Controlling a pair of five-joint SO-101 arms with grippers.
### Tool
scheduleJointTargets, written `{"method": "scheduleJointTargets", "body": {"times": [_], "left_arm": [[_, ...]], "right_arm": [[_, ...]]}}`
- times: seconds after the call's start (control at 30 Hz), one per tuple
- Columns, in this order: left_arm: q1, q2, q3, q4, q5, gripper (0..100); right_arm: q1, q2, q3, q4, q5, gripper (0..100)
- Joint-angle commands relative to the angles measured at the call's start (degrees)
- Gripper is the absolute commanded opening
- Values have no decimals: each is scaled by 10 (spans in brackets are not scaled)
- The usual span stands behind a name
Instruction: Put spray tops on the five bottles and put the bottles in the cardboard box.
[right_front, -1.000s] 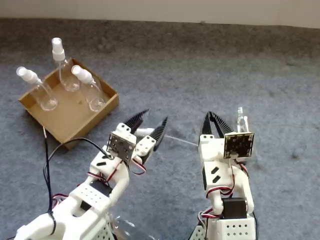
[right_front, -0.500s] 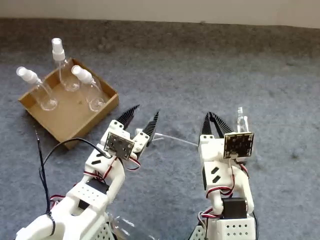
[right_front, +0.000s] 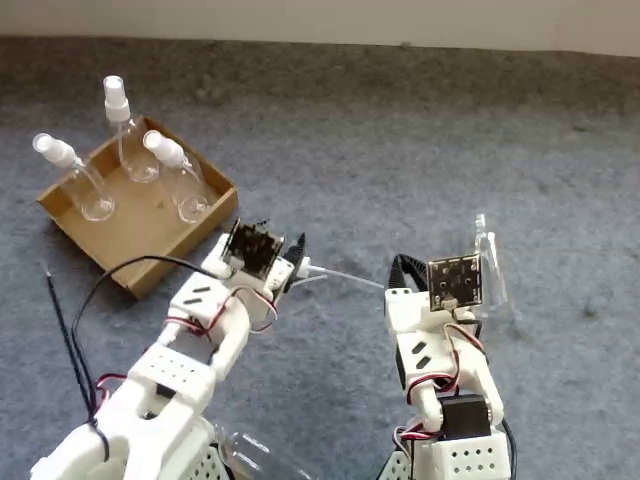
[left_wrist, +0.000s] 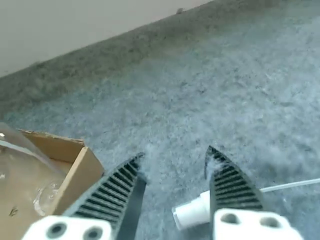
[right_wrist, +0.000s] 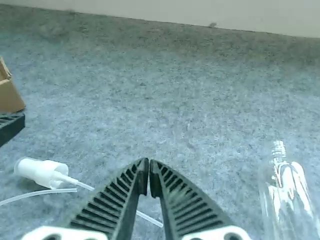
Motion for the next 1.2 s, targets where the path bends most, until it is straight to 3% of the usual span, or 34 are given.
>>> {"method": "scheduleJointTargets", "body": {"times": [0.0, 0.3, 0.53, 0.83, 1.17], "left_arm": [[-16, -68, -82, 178, -2, 133], [-16, -328, -89, 432, -2, 133], [-48, -458, -89, 581, -2, 133], [-142, -523, -88, 697, -3, 133], [-226, -597, -84, 796, -3, 133]], "right_arm": [[-8, -7, -16, 3, -2, 9], [-8, -7, -16, 7, -2, 9], [-8, -7, -40, 51, 6, 10], [-9, 22, -133, 138, 92, 10], [-58, 309, -299, 219, 138, 10]]}}
